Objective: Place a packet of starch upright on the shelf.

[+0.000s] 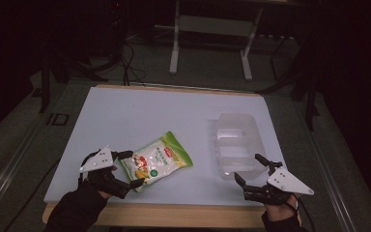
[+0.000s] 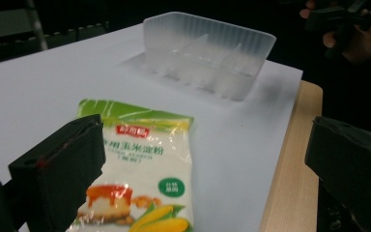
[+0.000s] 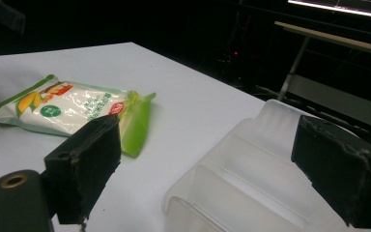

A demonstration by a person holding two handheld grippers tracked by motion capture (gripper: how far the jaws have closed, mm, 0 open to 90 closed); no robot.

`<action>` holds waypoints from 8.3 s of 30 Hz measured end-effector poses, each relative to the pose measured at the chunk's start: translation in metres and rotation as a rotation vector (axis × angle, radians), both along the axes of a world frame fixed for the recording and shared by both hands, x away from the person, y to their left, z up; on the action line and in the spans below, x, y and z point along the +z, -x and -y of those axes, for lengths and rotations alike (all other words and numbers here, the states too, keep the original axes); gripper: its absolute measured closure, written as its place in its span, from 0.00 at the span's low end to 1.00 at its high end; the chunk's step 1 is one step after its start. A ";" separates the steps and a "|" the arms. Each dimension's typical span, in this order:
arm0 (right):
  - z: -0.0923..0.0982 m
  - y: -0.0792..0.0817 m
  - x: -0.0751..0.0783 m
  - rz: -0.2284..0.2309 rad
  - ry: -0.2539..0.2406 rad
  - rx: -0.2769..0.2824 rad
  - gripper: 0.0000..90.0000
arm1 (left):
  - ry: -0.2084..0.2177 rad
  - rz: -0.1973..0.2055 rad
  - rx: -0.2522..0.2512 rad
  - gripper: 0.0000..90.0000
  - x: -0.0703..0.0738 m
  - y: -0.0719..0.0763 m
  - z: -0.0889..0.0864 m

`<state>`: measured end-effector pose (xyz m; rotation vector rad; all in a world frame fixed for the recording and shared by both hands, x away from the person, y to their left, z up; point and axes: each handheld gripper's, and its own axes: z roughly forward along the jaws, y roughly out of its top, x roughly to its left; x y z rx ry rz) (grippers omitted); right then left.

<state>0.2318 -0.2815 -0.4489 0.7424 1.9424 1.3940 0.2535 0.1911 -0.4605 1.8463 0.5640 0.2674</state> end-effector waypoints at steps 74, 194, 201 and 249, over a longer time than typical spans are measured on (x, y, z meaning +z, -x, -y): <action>-0.002 -0.005 -0.003 -0.015 0.012 0.033 0.12 | -0.428 -0.362 -0.045 0.20 -0.058 -0.173 0.071; -0.078 -0.083 0.078 -0.256 -0.006 0.331 0.94 | 0.133 0.048 0.038 0.85 0.093 -0.066 0.118; -0.069 -0.088 0.086 -0.246 0.002 0.347 0.94 | 0.138 0.064 0.050 0.52 0.088 -0.061 0.107; 0.030 -0.204 0.096 -0.209 0.046 0.139 0.94 | 0.114 -0.173 0.213 0.00 -0.031 -0.010 0.010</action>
